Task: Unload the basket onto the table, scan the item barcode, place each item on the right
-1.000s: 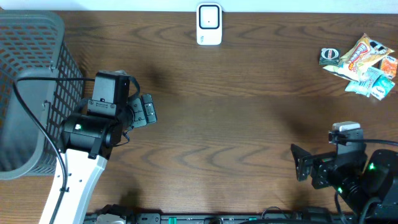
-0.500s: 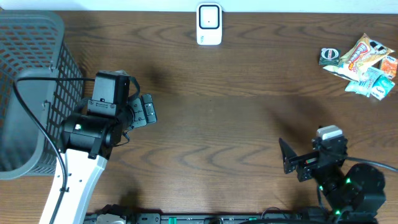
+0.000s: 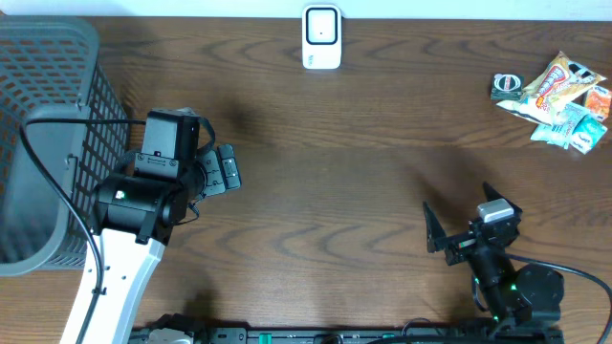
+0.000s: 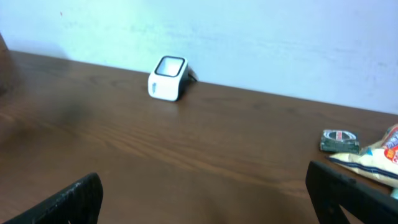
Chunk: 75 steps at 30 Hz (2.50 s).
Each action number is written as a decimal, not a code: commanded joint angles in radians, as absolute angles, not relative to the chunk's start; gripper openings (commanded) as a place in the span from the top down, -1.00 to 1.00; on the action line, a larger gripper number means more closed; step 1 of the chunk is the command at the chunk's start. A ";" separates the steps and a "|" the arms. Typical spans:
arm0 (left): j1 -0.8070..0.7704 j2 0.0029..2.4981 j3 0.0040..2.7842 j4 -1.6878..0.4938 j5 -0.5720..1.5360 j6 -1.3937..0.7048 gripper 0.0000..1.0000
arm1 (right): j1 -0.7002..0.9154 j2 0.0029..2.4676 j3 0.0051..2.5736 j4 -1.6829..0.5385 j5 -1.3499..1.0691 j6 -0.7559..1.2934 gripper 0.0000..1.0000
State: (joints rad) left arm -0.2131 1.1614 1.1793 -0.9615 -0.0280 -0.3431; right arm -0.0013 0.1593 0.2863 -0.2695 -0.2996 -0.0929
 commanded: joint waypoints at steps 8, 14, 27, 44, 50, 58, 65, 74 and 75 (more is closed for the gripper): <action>-0.212 1.163 1.188 -0.961 -0.027 -0.352 -0.96 | 0.008 0.042 0.114 -0.090 -0.297 -0.101 -0.99; -0.212 1.163 1.188 -0.961 -0.027 -0.352 -0.96 | 0.009 0.005 0.040 0.019 -0.259 -0.024 -0.99; -0.212 1.163 1.188 -0.961 -0.027 -0.352 -0.96 | 0.041 0.005 0.005 0.098 -0.133 0.030 -0.99; -0.212 1.163 1.188 -0.961 -0.027 -0.352 -0.95 | 0.041 0.005 0.005 -0.067 -0.118 0.029 -0.99; -0.212 1.163 1.188 -0.961 -0.027 -0.352 -0.96 | 0.041 0.005 0.005 -0.067 -0.112 0.029 -0.98; -0.212 1.163 1.188 -0.961 -0.027 -0.352 -0.95 | 0.041 0.005 0.006 -0.074 -0.070 0.029 -0.99; -0.212 1.163 1.188 -0.961 -0.027 -0.352 -0.96 | 0.041 0.005 0.006 -0.080 -0.044 0.021 -0.99; -0.212 1.163 1.188 -0.961 -0.027 -0.352 -0.96 | 0.041 0.005 0.006 -0.079 -0.047 0.021 -0.98; -0.212 1.163 1.188 -0.961 -0.027 -0.352 -0.96 | 0.041 0.005 0.006 -0.079 -0.047 0.021 -0.98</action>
State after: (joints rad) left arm -0.2131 1.1614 1.1793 -0.9615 -0.0284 -0.3435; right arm 0.0326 0.0120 0.0071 -0.0700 -0.0654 0.0154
